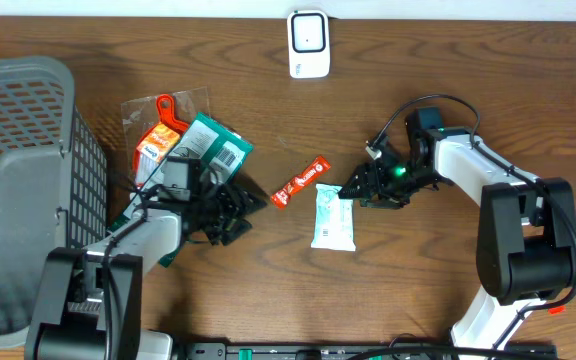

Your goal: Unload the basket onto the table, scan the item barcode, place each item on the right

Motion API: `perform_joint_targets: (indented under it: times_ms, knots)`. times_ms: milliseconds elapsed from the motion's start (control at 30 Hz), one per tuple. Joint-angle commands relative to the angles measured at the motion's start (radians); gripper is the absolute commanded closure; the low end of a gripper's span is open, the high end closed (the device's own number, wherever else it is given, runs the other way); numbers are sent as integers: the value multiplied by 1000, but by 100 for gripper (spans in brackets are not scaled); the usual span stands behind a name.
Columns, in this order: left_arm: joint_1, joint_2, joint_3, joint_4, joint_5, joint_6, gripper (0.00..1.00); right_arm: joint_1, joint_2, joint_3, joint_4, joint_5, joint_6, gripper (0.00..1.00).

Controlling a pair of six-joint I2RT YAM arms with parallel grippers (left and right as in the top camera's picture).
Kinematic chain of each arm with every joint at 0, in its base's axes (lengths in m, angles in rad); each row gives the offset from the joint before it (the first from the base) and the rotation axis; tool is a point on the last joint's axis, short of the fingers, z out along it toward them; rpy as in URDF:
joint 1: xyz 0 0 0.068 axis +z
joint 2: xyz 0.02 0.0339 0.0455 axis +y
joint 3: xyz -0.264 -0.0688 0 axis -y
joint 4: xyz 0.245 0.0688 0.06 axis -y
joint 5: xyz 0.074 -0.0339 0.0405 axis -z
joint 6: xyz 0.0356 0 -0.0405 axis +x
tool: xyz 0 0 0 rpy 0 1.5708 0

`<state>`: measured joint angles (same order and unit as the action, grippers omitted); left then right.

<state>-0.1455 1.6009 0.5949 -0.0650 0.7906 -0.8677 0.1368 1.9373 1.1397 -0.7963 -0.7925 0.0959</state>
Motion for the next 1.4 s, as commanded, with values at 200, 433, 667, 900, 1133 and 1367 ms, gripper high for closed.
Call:
perform_joint_targets:
  times_ms: [200,433,667,900,1133,1367]
  knots:
    - [-131,-6,4,-3,-1,44,35,89,101,-16,102,87,136,25]
    - [-161,-6,3,-10,-2,44,35,98,241,-16,140,40,135,37]
    - [-192,-6,4,-10,-25,44,31,102,264,-16,126,39,37,58]
    - [-196,-5,3,-10,-35,44,31,103,264,-16,115,40,-15,37]
    - [-267,-5,4,35,-232,43,31,103,264,-16,103,43,-45,35]
    - [-310,28,4,60,-309,-3,31,103,264,-16,77,36,-42,40]
